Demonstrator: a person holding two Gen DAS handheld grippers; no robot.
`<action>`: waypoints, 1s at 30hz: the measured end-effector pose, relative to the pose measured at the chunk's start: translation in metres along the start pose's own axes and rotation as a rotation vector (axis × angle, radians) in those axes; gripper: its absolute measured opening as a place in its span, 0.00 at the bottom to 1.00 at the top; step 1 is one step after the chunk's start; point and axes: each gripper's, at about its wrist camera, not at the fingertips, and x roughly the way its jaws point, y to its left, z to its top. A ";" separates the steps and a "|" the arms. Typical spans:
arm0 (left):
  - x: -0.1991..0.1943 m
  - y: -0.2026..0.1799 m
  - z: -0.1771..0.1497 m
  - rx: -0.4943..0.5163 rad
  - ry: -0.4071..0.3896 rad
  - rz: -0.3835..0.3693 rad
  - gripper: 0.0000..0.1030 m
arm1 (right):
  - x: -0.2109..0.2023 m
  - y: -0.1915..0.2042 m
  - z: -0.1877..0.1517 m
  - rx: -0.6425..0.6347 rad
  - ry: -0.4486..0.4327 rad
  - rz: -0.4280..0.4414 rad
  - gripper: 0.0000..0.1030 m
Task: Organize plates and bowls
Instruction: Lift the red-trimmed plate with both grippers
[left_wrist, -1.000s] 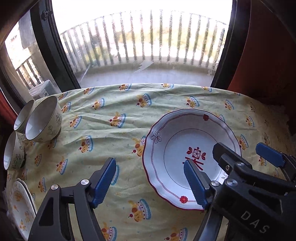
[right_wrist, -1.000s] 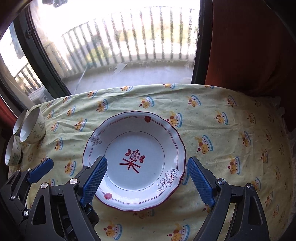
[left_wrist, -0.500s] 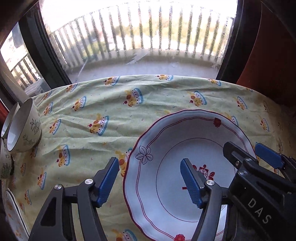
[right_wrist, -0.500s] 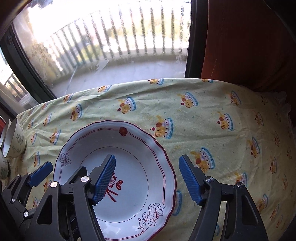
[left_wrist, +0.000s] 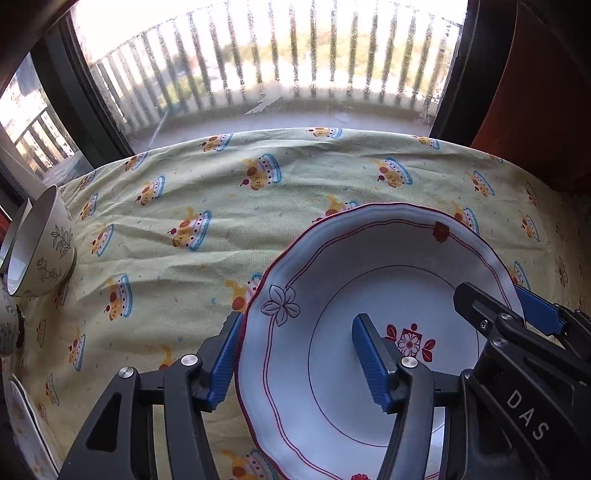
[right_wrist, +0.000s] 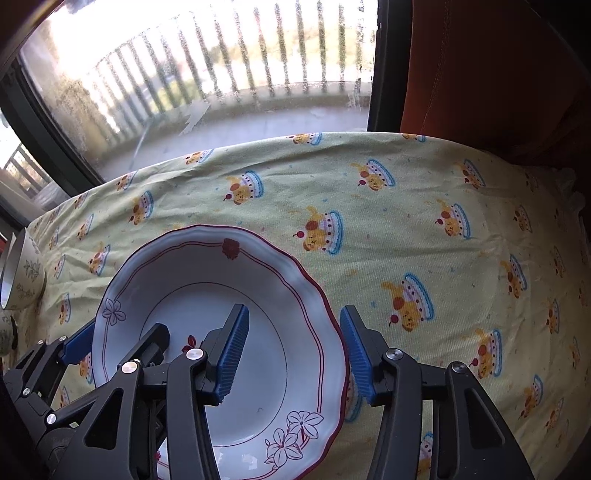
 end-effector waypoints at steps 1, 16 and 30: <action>-0.002 0.001 -0.003 0.000 0.005 -0.001 0.59 | -0.001 0.001 -0.003 -0.001 0.004 0.000 0.53; -0.033 0.030 -0.069 -0.017 0.066 0.009 0.60 | -0.029 0.033 -0.068 -0.032 0.083 0.029 0.53; -0.044 0.051 -0.097 -0.072 0.126 0.006 0.57 | -0.047 0.048 -0.106 -0.068 0.144 0.077 0.45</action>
